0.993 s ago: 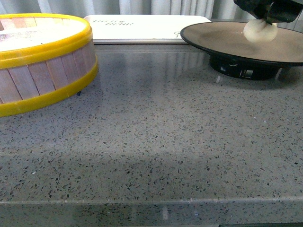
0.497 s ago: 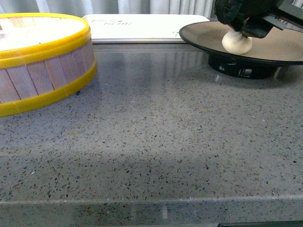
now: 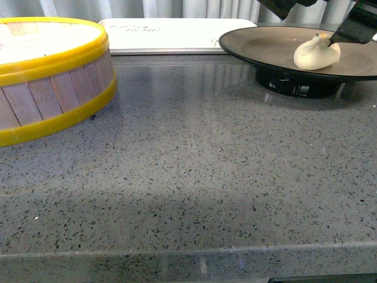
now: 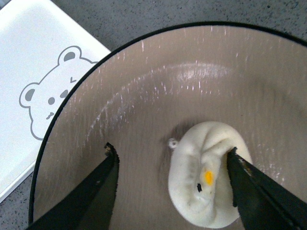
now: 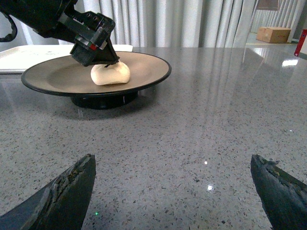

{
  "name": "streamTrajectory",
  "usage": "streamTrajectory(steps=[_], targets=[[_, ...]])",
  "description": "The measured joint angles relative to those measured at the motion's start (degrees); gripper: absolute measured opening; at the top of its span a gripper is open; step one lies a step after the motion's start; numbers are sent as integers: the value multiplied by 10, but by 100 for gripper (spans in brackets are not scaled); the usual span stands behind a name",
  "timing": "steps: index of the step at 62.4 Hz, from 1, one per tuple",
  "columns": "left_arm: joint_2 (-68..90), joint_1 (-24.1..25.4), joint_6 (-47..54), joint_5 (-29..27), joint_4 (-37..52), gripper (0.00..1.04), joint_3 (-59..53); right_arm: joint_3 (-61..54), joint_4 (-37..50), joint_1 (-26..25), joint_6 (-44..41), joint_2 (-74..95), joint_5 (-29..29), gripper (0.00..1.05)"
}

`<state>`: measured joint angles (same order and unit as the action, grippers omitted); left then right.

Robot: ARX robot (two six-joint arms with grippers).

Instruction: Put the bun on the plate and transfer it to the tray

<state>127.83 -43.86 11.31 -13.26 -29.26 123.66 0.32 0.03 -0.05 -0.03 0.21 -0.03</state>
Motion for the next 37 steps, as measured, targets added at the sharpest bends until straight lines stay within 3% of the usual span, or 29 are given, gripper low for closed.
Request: streamTrajectory(steps=[10, 26, 37], targets=[[0, 3, -14, 10, -11, 100, 19, 0, 0, 0, 0, 0, 0, 96], [-21, 16, -29, 15, -3, 98, 4, 0, 0, 0, 0, 0, 0, 96], [-130, 45, -69, 32, 90, 98, -118, 0, 0, 0, 0, 0, 0, 96]])
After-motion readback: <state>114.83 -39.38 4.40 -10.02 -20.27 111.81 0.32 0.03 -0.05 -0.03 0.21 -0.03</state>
